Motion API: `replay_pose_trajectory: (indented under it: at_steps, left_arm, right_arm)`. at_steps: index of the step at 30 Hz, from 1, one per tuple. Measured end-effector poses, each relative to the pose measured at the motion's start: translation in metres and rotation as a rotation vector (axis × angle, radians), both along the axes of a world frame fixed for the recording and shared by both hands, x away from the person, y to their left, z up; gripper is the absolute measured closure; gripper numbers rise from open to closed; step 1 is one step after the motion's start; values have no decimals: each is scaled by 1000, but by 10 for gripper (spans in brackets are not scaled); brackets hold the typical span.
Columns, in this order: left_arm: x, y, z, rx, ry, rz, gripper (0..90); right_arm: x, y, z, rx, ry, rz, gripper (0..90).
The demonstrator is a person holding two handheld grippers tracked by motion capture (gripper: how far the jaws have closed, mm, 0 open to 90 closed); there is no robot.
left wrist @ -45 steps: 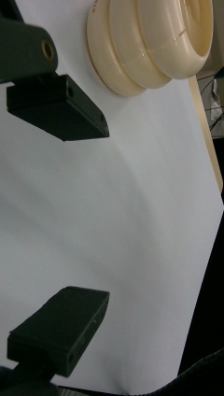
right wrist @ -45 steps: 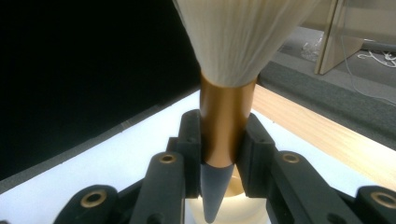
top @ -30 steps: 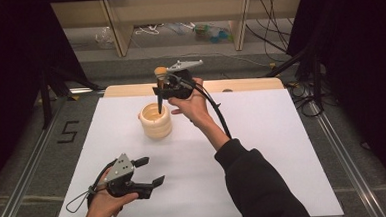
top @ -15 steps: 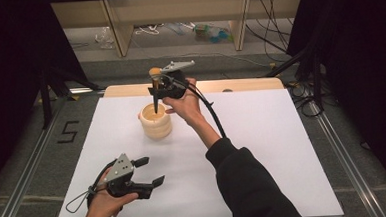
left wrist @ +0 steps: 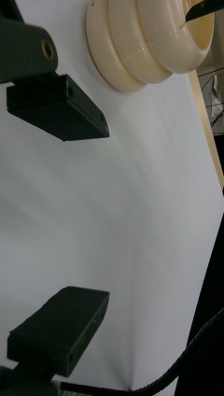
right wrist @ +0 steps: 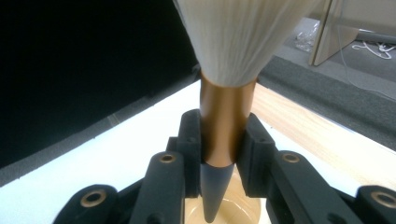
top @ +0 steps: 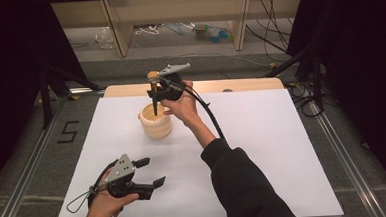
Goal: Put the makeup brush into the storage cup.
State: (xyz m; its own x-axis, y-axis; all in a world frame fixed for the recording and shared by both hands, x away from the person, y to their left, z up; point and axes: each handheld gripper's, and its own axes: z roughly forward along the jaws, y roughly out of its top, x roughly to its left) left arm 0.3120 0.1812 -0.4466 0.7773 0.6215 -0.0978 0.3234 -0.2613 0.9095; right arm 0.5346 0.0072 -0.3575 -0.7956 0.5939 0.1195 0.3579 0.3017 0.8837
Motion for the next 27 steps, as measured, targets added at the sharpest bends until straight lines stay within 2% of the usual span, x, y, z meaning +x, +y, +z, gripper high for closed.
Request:
replay_pose_trajectory:
  at_steps: [5,8,9,13,17,24,25,27]
  left_arm:
    - [0,0,0,1,4,-2,179]
    - [1,0,-1,17,-1,-11,178]
    - [1,-1,-2,4,20,-9,174]
    - [0,-1,-2,2,19,-13,174]
    - [0,-1,-2,1,17,-12,174]
    - [1,-1,-1,9,11,-18,174]
    - [0,-2,-2,2,24,-9,174]
    - [0,-1,-1,18,12,-13,174]
  right_arm:
    - [0,3,-6,-24,18,10,739]
    - [1,5,-9,-30,29,14,739]
    - [2,7,-12,-45,32,22,739]
    - [2,8,-18,-61,51,17,739]
    - [3,10,-22,-67,47,17,739]
    - [2,9,-31,-94,67,13,737]
    - [2,9,-32,-95,73,5,734]
    - [2,6,-33,-72,92,-11,596]
